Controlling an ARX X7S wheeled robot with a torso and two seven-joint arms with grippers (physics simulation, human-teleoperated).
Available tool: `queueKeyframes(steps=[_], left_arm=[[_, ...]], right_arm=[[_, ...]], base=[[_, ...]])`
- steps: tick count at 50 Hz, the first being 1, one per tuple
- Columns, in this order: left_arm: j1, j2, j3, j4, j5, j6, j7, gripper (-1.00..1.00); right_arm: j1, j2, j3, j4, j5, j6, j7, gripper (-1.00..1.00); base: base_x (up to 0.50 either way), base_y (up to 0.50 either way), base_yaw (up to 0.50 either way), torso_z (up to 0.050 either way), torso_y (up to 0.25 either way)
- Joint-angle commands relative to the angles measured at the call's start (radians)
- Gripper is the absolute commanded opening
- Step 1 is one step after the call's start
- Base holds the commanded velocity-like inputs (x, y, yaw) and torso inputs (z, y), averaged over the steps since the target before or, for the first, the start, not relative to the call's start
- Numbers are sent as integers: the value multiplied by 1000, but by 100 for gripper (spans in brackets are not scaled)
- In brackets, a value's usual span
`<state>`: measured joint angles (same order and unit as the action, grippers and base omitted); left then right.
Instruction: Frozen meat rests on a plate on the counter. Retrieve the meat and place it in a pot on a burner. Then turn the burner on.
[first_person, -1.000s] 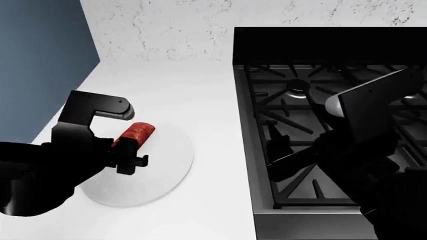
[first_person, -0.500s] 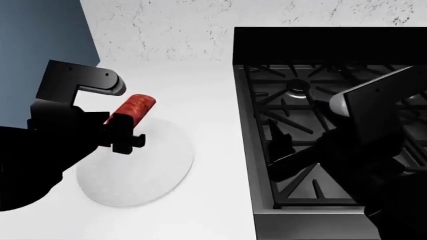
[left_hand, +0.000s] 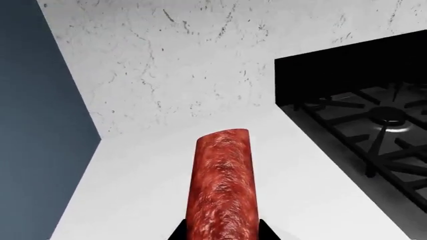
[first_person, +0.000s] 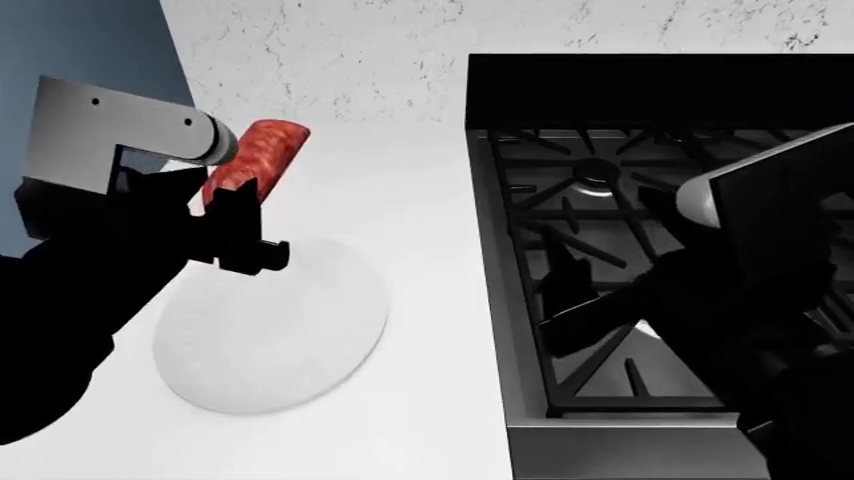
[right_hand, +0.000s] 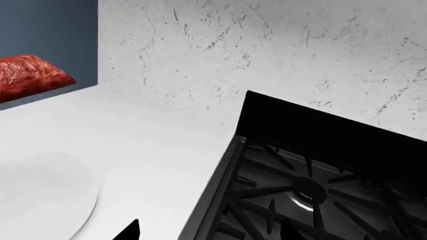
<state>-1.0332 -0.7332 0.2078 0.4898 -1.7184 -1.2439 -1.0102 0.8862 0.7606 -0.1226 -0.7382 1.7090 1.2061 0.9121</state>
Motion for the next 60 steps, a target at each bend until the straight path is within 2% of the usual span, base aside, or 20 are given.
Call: queueKeyframes(steps=[1,7,20,41,60], left_arm=[[31,5,-52,88,116,53,67,-100],[80,14,-85,123,146,99,106,-100],[98,20,-105,159,211,140,162,-100],[95,15,-104,177,223,156,188,-100],[81,12,-103,187,203,165,181,-100]], right_arm=[[4,2,6,-22,-44,-6,-18,100],[15,3,17,-41,-71,-16,-27,100],[19,-2,37,-72,-127,-38,-67,100],[129,18,5,-49,-27,-41,1,100],[180,32,-17,-44,35,-53,49,100]], base=[[0,0,0,0,0],[0,0,0,0,0],[0,0,0,0,1],[0,0,0,0,0],[0,-500,0,0,1]])
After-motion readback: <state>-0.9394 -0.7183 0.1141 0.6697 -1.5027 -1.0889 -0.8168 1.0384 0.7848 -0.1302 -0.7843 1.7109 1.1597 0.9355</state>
